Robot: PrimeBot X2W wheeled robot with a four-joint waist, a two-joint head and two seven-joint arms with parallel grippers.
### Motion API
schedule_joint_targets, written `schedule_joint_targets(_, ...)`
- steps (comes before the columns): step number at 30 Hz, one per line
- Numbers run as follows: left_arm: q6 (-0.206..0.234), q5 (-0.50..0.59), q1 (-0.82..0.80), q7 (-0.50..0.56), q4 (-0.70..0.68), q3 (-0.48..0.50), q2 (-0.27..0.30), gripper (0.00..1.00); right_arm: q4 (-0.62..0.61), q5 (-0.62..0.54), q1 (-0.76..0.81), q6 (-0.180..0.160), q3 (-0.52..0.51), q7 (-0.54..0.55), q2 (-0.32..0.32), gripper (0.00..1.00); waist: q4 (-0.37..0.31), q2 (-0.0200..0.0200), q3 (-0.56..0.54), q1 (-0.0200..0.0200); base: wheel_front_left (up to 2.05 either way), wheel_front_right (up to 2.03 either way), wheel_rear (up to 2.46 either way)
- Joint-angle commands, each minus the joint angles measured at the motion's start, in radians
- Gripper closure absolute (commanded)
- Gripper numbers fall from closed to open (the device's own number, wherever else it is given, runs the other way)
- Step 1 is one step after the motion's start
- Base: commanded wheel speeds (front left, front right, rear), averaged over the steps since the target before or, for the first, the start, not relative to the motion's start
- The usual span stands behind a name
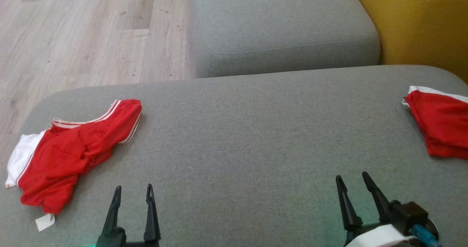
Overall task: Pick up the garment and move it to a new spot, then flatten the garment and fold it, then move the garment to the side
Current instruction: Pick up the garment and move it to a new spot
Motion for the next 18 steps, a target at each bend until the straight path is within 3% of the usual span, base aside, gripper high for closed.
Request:
schedule_joint_targets(1, -0.003, 0.007, -0.035, -0.002, -0.026, 0.036, 0.000, 0.00, -0.038, -0.008, -0.033, -0.001, 0.024, -0.011, 0.001, 0.00, 0.000, -0.0001, 0.001, 0.0000, 0.00, 0.00, 0.00)
schedule_joint_targets(11, -0.003, 0.007, -0.039, -0.002, -0.023, 0.042, 0.000, 0.00, -0.034, -0.018, -0.027, -0.001, 0.010, -0.011, 0.006, 0.00, 0.020, -0.0001, 0.004, 0.0000, 0.00, 0.00, 0.00)
schedule_joint_targets(18, 0.010, 0.004, -0.043, -0.002, -0.039, 0.059, 0.000, 0.00, -0.034, -0.022, -0.035, -0.001, 0.010, -0.011, 0.008, 0.00, 0.099, -0.0001, 0.022, 0.0000, 0.00, 0.00, 0.00)
